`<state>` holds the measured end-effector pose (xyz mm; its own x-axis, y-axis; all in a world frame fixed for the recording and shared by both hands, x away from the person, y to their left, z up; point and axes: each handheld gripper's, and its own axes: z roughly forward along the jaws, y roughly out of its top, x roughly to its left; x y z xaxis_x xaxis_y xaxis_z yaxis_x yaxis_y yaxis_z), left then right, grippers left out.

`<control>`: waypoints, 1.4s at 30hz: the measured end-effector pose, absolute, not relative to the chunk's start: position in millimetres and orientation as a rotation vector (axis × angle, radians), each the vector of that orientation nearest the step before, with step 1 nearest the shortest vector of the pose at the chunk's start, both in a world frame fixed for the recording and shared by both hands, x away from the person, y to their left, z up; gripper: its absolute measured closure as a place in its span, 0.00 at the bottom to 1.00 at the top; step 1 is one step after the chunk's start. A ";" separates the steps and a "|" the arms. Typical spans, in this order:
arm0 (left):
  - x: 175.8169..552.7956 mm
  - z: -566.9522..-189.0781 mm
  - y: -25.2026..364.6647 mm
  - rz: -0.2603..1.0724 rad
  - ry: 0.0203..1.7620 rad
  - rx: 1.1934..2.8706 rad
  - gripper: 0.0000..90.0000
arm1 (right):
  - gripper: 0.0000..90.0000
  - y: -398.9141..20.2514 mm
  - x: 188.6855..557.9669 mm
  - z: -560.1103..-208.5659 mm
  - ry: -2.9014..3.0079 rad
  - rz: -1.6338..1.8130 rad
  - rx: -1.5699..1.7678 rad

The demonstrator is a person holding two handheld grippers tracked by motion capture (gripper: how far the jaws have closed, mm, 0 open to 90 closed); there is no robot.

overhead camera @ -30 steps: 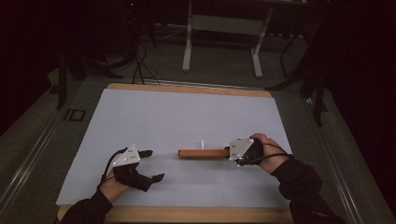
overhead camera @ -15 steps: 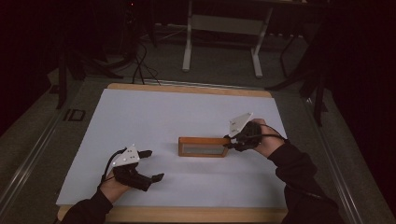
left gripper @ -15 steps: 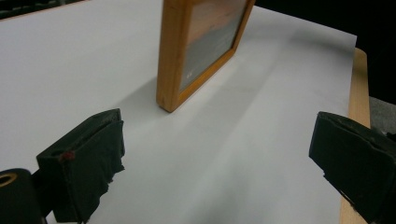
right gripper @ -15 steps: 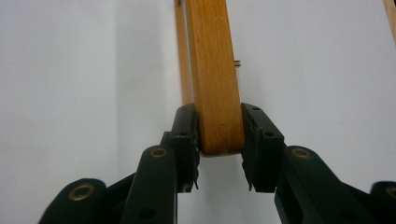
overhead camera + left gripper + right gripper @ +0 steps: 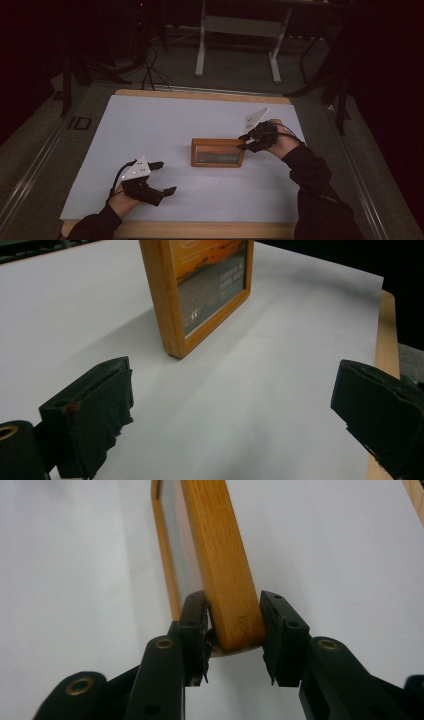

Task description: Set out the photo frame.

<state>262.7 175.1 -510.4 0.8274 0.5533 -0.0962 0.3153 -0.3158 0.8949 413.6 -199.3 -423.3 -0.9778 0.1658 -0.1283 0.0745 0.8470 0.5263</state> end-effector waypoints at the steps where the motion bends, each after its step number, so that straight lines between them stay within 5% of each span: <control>1: 262.9 -511.0 175.4 0.274 0.652 1.924 0.04 | 0.72 -198.9 415.8 -424.0 2.853 0.809 0.199; 42: 264.0 -517.0 174.0 0.258 0.651 1.941 0.04 | 0.66 -194.5 443.6 -430.4 2.882 0.816 0.332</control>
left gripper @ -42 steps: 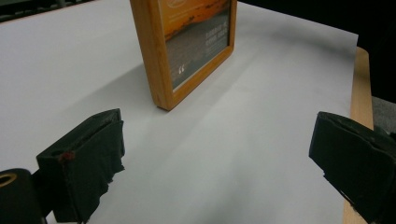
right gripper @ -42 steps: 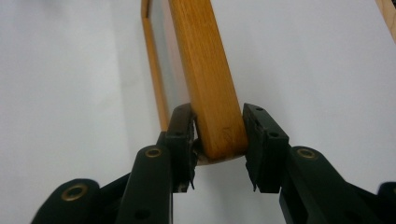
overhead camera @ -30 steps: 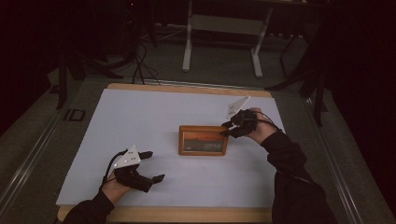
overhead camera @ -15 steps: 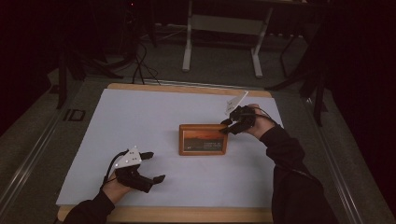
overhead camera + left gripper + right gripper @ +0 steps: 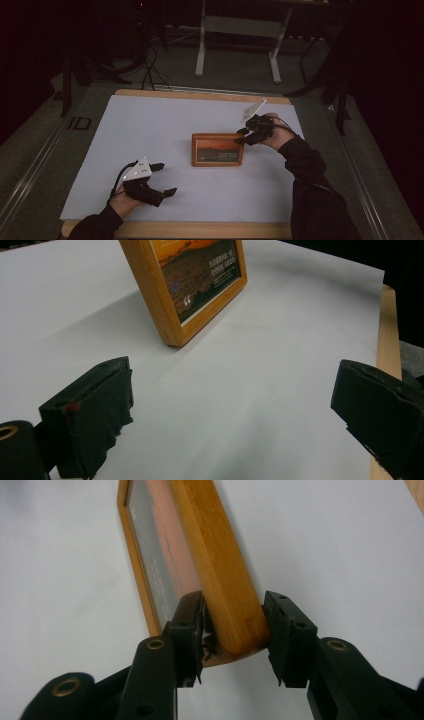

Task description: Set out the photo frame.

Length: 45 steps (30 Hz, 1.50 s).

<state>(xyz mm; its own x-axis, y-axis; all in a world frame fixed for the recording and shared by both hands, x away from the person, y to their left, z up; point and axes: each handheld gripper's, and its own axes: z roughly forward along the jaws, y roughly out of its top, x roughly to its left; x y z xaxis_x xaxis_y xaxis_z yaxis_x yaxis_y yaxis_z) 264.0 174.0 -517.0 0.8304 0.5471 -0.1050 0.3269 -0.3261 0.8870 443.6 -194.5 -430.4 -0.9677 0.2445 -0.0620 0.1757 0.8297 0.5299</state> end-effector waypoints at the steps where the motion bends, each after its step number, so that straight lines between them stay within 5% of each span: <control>1: 264.1 -517.2 174.0 0.257 0.652 1.941 0.04 | 0.62 -194.1 442.9 -430.3 2.884 0.827 0.392; 24: 261.4 -517.5 173.5 0.266 0.643 1.953 0.04 | 0.22 -209.1 409.7 -412.6 2.712 1.068 0.549; 45: 258.0 -515.4 173.2 0.257 0.610 1.917 0.04 | 0.19 -253.1 348.3 -429.2 2.535 1.270 0.694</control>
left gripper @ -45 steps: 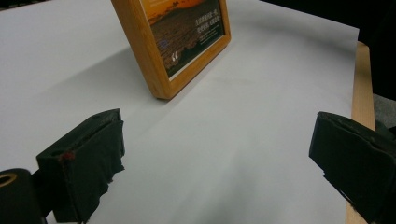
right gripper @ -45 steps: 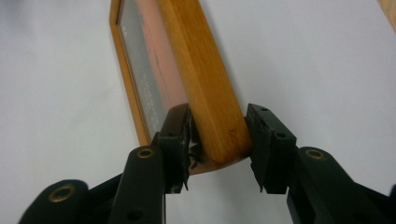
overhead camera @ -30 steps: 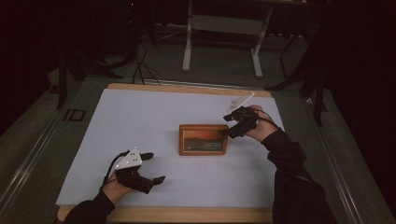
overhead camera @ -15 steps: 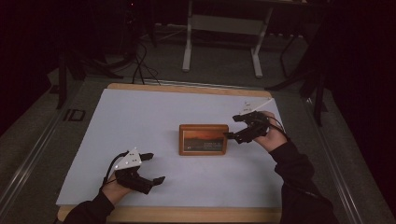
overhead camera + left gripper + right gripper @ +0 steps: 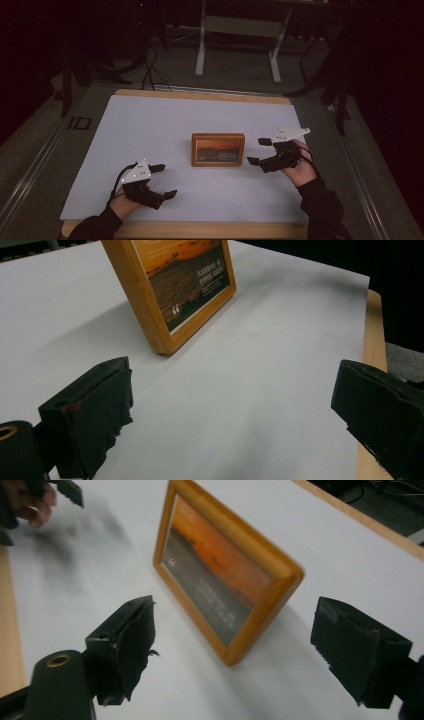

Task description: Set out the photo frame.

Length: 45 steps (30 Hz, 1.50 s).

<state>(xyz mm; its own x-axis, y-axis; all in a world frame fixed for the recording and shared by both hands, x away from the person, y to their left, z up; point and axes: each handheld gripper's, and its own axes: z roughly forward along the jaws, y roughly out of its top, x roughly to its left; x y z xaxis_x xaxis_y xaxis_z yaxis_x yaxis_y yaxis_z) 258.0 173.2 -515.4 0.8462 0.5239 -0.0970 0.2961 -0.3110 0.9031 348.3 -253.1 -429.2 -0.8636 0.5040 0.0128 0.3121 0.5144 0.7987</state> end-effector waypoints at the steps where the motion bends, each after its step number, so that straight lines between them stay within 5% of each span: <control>1: 257.9 -515.2 173.1 0.260 0.611 1.920 0.04 | 0.18 -253.8 345.2 -432.0 2.532 1.286 0.694; 22: 256.8 -516.0 172.2 0.266 0.602 1.931 0.04 | 0.16 -269.5 301.7 -494.3 2.512 1.296 0.799; 45: 255.6 -517.1 173.1 0.260 0.600 1.935 0.04 | 0.16 -283.4 271.3 -517.3 2.413 1.295 0.877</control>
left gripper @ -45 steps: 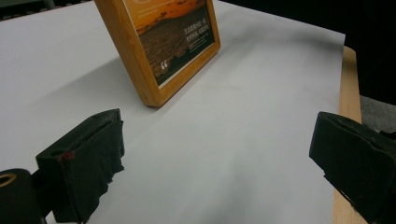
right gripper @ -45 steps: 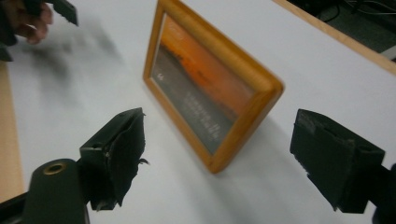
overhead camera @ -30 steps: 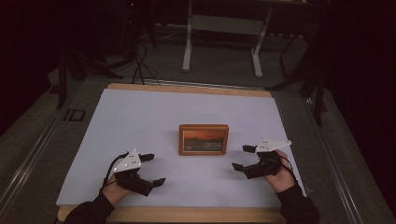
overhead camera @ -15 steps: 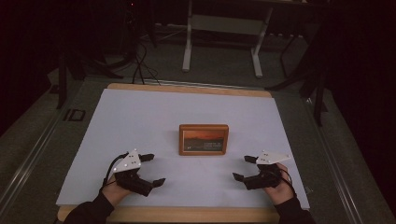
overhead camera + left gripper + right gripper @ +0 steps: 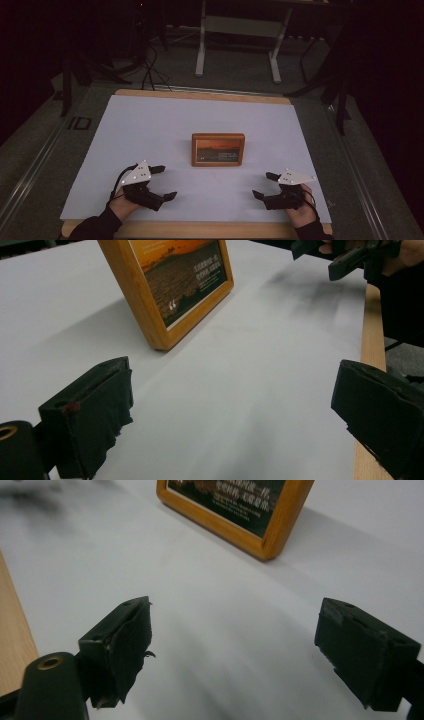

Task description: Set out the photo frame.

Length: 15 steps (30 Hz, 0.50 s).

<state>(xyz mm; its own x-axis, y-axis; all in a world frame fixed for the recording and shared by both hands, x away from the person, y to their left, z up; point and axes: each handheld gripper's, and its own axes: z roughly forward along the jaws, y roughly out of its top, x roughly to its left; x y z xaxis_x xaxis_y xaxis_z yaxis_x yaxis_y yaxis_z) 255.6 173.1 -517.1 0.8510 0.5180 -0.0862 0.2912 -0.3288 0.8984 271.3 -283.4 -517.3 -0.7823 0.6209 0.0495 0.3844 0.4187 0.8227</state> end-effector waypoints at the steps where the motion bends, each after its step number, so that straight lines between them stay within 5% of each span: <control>1: 255.3 -517.6 172.8 0.258 0.601 1.937 0.04 | 0.16 -283.4 270.4 -518.2 2.418 1.283 0.882; 15: 254.6 -522.0 170.4 0.252 0.590 1.959 0.04 | 0.17 -285.7 273.9 -524.5 2.430 1.278 0.881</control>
